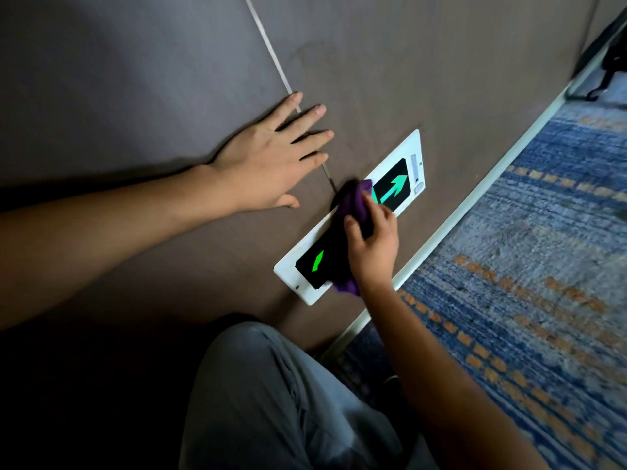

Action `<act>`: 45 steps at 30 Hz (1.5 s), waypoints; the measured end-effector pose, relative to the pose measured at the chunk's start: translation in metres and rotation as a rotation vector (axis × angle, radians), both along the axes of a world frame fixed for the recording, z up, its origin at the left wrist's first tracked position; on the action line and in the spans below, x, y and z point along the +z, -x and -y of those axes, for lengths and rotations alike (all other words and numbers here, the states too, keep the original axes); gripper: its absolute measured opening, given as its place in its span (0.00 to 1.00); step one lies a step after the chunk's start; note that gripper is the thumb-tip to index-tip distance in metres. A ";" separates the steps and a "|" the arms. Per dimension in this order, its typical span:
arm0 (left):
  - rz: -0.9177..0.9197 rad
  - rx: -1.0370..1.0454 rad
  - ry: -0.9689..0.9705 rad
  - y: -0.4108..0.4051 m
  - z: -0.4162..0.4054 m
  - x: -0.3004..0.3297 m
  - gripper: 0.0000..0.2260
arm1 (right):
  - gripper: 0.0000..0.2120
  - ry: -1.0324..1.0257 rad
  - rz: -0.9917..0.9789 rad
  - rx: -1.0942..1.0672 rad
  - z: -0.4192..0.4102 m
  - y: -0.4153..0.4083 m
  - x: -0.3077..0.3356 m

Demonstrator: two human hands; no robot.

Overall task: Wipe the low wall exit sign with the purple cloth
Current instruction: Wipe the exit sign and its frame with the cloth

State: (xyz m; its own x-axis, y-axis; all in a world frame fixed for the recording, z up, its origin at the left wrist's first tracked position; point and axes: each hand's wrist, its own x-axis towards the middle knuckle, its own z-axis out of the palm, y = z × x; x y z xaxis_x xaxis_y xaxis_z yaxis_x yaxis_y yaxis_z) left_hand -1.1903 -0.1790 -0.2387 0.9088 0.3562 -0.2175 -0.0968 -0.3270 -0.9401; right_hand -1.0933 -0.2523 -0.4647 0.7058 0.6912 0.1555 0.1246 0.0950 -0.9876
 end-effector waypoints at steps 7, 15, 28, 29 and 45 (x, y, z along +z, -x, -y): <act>0.002 0.027 0.045 -0.001 0.000 0.000 0.38 | 0.25 0.105 0.048 0.017 -0.020 -0.018 0.006; 0.045 0.010 0.063 -0.002 -0.002 -0.004 0.39 | 0.23 0.057 0.154 0.128 0.020 0.053 -0.011; 0.040 0.069 0.076 -0.007 0.004 -0.006 0.38 | 0.26 0.053 0.088 -0.010 -0.012 0.007 0.013; 0.047 0.055 0.078 -0.006 0.002 -0.006 0.38 | 0.25 0.051 0.078 -0.019 -0.014 0.011 0.013; 0.062 0.020 0.083 -0.004 0.002 -0.005 0.38 | 0.21 -0.022 0.047 0.082 0.028 0.074 -0.002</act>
State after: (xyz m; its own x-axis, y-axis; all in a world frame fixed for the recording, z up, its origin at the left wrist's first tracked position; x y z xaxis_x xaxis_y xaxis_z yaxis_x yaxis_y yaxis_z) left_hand -1.1865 -0.1807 -0.2437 0.9142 0.3577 -0.1903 -0.0315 -0.4056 -0.9135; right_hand -1.1669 -0.2802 -0.4667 0.6382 0.7427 0.2027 0.1618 0.1281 -0.9785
